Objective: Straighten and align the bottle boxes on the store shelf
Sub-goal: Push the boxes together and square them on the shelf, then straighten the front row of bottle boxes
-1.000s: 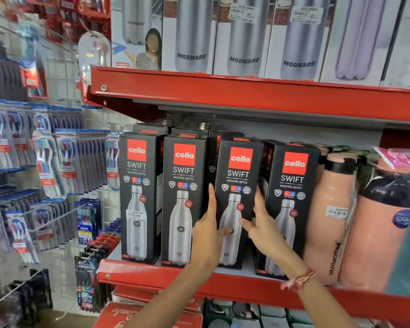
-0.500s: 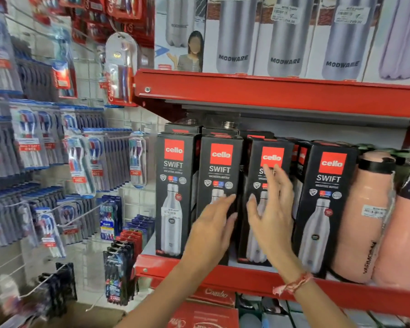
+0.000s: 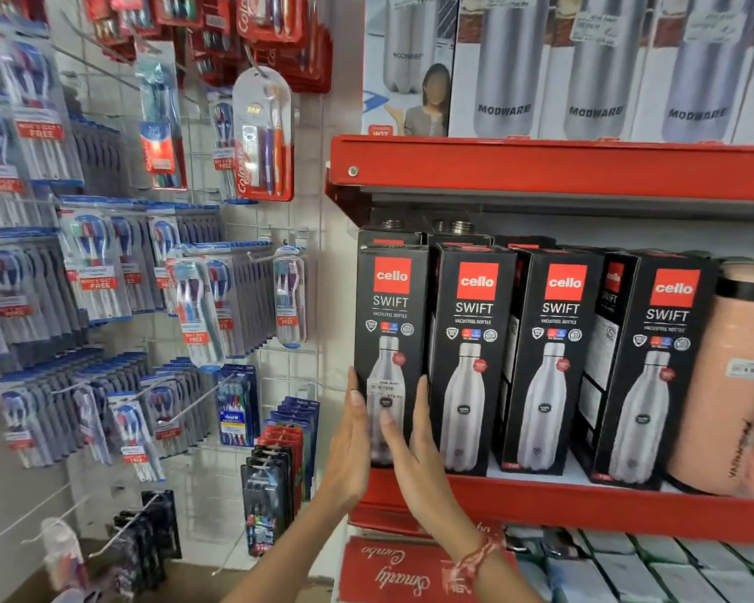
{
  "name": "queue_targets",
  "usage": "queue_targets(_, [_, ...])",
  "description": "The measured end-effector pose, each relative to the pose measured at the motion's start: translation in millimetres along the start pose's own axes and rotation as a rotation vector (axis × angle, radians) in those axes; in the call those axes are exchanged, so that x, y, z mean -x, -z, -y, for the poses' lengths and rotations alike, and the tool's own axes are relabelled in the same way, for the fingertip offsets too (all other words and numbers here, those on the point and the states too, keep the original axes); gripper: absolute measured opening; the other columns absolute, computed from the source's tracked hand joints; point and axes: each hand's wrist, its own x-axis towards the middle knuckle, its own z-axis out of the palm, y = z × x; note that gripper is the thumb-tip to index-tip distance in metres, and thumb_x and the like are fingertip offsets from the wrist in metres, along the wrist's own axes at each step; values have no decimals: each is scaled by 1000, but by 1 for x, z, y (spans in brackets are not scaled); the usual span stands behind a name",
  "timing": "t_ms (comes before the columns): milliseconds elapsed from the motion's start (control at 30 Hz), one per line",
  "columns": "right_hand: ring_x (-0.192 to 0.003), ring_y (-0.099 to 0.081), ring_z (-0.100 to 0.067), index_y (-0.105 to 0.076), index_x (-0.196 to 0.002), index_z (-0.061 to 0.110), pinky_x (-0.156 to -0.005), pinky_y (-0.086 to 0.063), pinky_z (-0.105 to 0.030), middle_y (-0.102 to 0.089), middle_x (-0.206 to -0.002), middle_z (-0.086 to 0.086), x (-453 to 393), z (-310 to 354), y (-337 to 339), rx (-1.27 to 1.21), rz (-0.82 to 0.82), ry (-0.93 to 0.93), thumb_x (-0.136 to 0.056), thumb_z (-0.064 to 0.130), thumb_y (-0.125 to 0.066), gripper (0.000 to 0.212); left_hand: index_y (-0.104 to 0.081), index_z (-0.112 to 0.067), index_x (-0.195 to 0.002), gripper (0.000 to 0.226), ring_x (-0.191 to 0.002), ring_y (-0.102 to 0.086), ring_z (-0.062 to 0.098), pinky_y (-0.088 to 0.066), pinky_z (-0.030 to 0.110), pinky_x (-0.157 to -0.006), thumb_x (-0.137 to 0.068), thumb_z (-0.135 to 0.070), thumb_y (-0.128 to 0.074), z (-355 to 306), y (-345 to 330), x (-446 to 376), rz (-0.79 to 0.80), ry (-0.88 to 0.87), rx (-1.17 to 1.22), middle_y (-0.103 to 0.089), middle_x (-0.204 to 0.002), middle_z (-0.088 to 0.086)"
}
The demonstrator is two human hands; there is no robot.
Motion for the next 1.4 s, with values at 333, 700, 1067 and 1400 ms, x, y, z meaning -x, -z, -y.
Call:
queue_targets(333, [-144, -4, 5, 8, -141, 59, -115, -9, -28, 6, -147, 41, 4, 3, 6, -133, 22, -28, -93, 55, -38, 67, -4, -61, -139, 65, -145, -15, 14, -15, 44, -120, -76, -80, -5, -6, 24, 19, 87, 20, -18, -9, -151, -24])
queue_targets(700, [-70, -70, -22, -64, -112, 35, -65, -60, -41, -75, -91, 4, 15, -2, 59, 204, -460, 229, -98, 36, -42, 26, -49, -31, -133, 38, -124, -40, 0, -30, 18, -106, -99, -40, -36, -17, 12, 26, -255, -218, -311, -46, -130, -11])
queue_targets(1067, [-147, -15, -7, -8, -152, 37, -117, -17, -32, -9, -162, 14, 13, -25, 104, -19, -79, -179, -93, 53, -40, 69, 9, -35, -148, 72, -135, 1, -8, -4, 20, -110, -87, -66, -12, -34, -74, 36, 238, 118, -37, 5, -153, -21])
queue_targets(1400, [-141, -12, -1, 14, -140, 62, -118, -12, -41, 3, -146, 37, 24, -14, 117, -24, 138, -155, -86, 71, -30, 70, -18, -56, -139, 80, -144, -21, 14, -13, 43, -119, -67, -90, -9, -28, -70, 37, 113, 185, 13, -19, -155, -17])
